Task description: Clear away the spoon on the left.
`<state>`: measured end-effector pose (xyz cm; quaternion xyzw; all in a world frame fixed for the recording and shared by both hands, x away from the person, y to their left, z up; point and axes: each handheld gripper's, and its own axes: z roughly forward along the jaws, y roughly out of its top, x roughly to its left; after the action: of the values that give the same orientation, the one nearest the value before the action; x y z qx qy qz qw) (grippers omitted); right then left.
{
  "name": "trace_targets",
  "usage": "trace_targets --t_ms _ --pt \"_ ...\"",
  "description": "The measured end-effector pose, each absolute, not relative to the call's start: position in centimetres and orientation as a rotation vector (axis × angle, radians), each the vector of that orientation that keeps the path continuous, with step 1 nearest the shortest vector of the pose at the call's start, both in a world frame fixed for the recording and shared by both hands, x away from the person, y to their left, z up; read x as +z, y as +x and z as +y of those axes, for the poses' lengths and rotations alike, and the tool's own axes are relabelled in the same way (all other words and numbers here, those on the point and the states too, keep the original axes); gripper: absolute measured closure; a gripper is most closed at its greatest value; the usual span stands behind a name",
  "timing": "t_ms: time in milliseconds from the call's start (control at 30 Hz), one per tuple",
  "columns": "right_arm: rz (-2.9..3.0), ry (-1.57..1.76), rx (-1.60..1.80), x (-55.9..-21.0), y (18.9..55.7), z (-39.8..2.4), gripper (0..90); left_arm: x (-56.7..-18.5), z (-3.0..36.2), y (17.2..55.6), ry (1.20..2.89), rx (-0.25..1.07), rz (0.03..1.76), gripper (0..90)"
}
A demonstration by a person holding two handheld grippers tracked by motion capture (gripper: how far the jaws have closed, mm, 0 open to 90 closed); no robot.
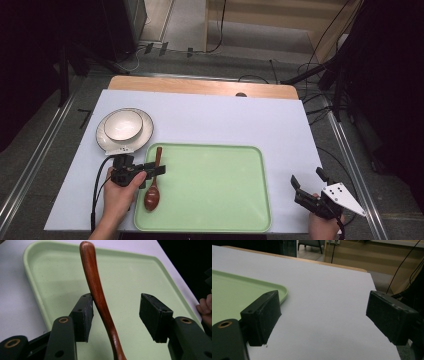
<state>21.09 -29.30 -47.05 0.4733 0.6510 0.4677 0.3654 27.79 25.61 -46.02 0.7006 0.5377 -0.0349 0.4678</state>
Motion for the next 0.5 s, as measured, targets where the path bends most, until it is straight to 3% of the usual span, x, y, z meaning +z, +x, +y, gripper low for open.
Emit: trace_targets --t_ms 500 --pt "1.68 1.21 1.205 -47.06 21.14 -29.3 13.2 -45.72 25.14 27.3 1.789 -0.012 1.251 31.1"
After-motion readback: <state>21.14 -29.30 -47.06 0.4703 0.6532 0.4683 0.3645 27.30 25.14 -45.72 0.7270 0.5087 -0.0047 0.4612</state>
